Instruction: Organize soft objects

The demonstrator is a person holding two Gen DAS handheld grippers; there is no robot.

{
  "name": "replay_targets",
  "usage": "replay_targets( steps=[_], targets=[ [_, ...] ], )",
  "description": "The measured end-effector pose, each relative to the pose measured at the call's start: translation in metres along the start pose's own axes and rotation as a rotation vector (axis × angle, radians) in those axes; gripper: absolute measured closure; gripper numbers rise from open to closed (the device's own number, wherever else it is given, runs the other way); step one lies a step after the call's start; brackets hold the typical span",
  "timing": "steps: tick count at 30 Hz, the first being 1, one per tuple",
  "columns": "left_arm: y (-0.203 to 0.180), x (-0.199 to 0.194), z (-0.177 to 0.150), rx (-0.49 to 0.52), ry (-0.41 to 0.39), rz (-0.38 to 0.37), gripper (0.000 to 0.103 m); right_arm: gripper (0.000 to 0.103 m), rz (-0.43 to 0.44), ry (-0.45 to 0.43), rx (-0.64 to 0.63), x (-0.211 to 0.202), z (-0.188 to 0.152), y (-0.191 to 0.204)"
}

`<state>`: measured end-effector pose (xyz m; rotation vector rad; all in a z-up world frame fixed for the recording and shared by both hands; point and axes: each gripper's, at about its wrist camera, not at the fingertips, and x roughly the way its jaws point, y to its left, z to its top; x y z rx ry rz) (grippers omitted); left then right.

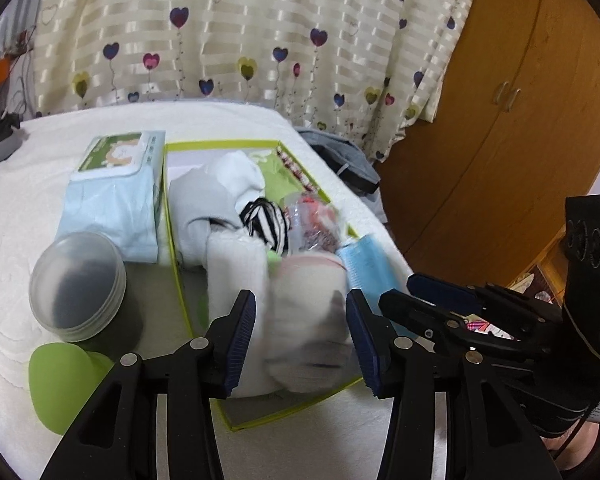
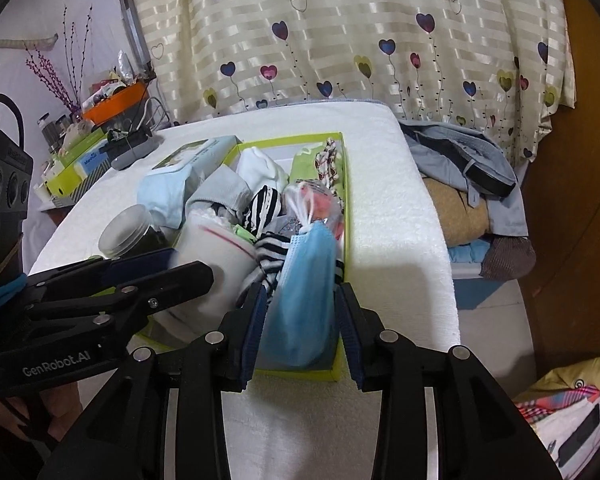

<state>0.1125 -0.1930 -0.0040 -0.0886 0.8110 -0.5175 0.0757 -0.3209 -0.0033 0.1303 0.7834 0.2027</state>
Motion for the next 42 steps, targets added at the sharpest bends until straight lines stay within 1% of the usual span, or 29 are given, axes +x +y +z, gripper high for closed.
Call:
replay_targets(
  steps=[3,8,17,26,28,29,30,42],
  targets=[
    [-0.003,-0.008,0.000,0.009,-0.021,-0.004,0.056,0.066,0.002,-0.015,0.006,-0.004,0.000,0.000],
    [-0.003,-0.020,-0.003,0.016,-0.044,0.014,0.056,0.066,0.031,-0.038,0.026,-0.012,-0.002,-0.002],
    [-0.008,-0.039,-0.016,0.038,-0.055,0.069,0.056,0.066,0.013,-0.047,0.012,-0.027,-0.011,0.015],
    [-0.014,-0.064,-0.035,0.057,-0.079,0.118,0.056,0.065,-0.027,-0.051,-0.026,-0.044,-0.026,0.036],
    [-0.014,-0.069,-0.040,0.057,-0.080,0.129,0.056,0.061,-0.032,-0.052,-0.035,-0.046,-0.029,0.041],
    [-0.013,-0.071,-0.044,0.056,-0.078,0.134,0.056,0.056,-0.034,-0.052,-0.038,-0.047,-0.031,0.044],
    [-0.013,-0.073,-0.047,0.056,-0.075,0.141,0.056,0.054,-0.035,-0.050,-0.041,-0.047,-0.033,0.047],
    [0.004,-0.080,-0.073,0.020,-0.038,0.216,0.056,0.053,-0.032,-0.027,-0.063,-0.045,-0.054,0.063]
  ],
)
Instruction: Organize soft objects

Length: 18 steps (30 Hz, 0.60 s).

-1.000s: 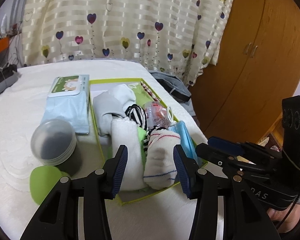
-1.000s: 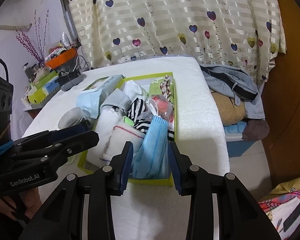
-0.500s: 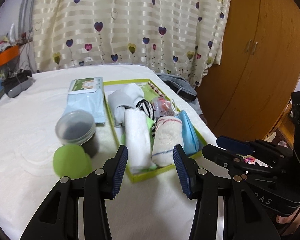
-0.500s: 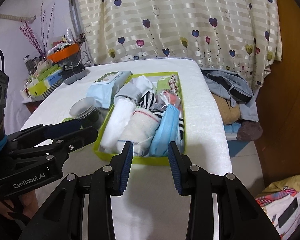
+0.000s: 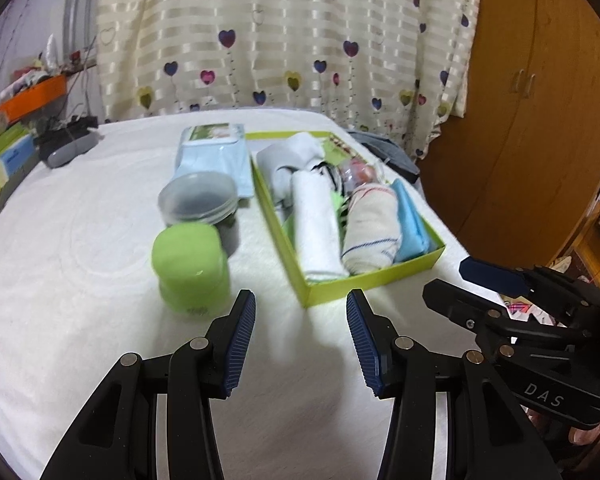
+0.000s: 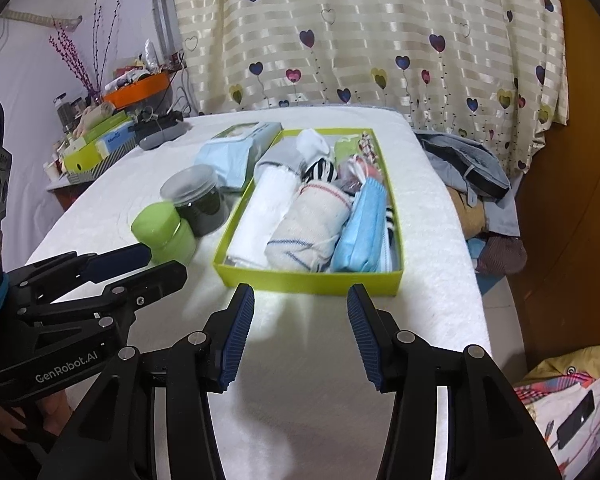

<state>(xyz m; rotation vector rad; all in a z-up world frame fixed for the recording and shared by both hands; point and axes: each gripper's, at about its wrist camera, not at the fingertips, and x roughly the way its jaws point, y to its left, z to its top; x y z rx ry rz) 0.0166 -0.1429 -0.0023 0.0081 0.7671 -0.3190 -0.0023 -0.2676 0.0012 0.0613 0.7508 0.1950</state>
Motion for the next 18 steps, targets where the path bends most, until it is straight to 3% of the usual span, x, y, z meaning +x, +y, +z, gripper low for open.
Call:
replay_targets(
  steps=[18],
  targets=[
    [0.018,0.025,-0.022,-0.018,0.075,0.107,0.056,0.053,-0.011,0.107,-0.007,0.046,-0.019,0.005]
  ],
)
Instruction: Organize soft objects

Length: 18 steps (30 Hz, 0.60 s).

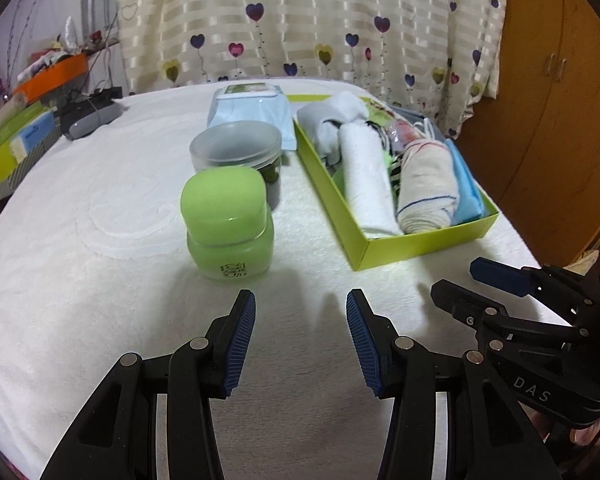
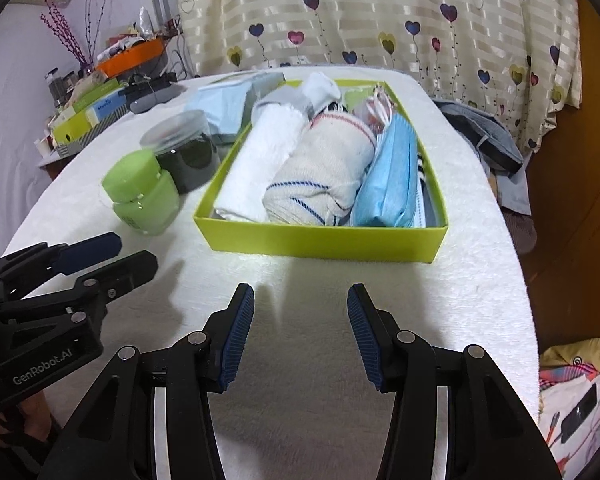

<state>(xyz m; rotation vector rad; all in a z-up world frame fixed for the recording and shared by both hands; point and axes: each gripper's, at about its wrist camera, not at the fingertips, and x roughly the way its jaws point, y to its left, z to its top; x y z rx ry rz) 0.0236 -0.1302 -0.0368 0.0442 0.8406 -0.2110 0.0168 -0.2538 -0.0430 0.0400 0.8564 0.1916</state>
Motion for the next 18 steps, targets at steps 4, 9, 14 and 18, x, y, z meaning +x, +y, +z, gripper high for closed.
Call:
replay_targets(
  steps=[4,9,14,18],
  targets=[
    [0.001,0.007,-0.001,0.002,0.018,0.013,0.056,0.053,-0.014,0.003,-0.007,0.005,0.000,0.000],
    [0.001,0.015,-0.002,0.009,0.042,0.031,0.056,0.053,-0.035,-0.001,-0.020,0.008,0.001,0.003],
    [0.002,0.018,-0.002,0.011,0.047,0.038,0.056,0.050,-0.056,-0.004,-0.035,0.011,0.003,0.007],
    [0.001,0.020,-0.002,0.022,0.041,0.041,0.053,0.050,-0.061,-0.004,-0.036,0.012,0.003,0.007]
  ],
)
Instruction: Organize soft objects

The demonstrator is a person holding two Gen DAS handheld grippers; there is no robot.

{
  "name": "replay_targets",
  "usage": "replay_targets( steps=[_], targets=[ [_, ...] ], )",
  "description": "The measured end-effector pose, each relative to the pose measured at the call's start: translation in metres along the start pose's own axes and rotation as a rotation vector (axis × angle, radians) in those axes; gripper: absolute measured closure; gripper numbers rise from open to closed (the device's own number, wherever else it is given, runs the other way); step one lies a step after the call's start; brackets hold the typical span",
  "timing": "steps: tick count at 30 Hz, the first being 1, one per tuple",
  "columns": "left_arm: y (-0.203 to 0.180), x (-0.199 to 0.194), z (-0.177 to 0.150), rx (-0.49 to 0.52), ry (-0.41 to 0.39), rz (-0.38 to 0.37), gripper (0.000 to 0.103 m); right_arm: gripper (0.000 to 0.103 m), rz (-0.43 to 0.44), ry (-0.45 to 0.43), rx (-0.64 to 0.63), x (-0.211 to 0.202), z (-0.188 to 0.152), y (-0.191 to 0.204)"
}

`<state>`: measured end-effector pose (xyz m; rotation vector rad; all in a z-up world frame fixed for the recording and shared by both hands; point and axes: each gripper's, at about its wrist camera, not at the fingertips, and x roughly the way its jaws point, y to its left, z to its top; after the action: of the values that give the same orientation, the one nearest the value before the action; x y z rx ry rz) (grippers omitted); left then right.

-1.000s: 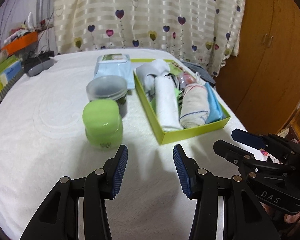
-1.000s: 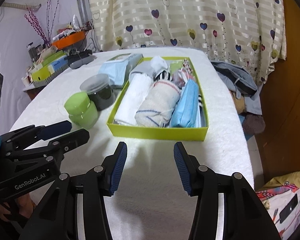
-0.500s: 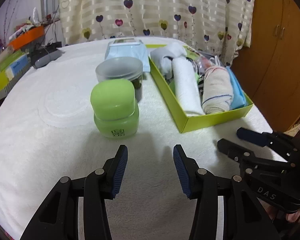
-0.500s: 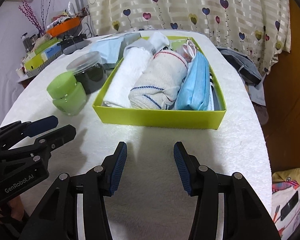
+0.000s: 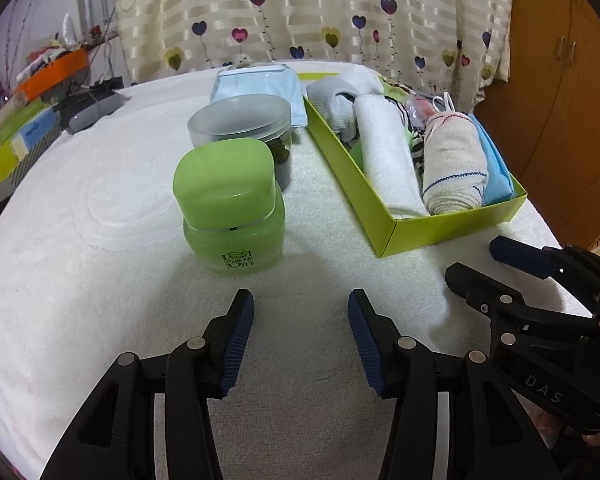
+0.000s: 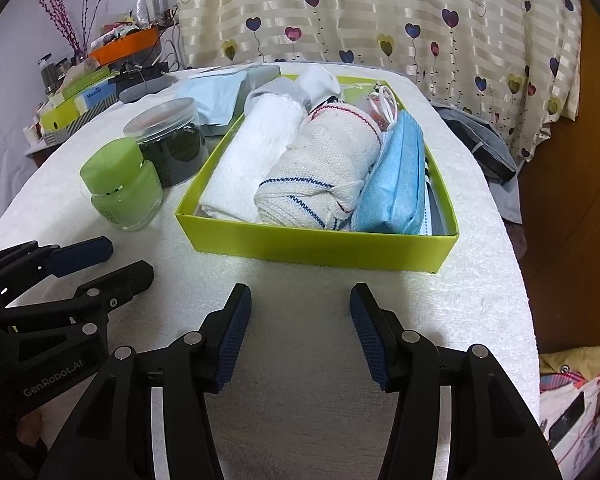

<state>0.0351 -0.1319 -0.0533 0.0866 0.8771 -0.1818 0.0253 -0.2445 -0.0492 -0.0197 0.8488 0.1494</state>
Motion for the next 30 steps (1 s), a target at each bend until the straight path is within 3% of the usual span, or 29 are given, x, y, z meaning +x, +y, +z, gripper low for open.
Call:
replay_targets(
  steps=[7,10,30],
  targets=[
    [0.0016,0.0004,-0.0018,0.002,-0.012,-0.011,0.051,0.050,-0.005,-0.001,0.007,0.0004,0.0001,0.0000],
    [-0.0016,0.0013,-0.0024,0.015,-0.008,-0.034,0.041,0.050,-0.014,0.001,0.006,0.0006,0.0006,0.0012],
    [-0.0079,0.0020,-0.0027,0.037,-0.004,-0.029,0.038,0.049,-0.017,0.000,0.017,0.0007,0.0006,0.0025]
  ],
)
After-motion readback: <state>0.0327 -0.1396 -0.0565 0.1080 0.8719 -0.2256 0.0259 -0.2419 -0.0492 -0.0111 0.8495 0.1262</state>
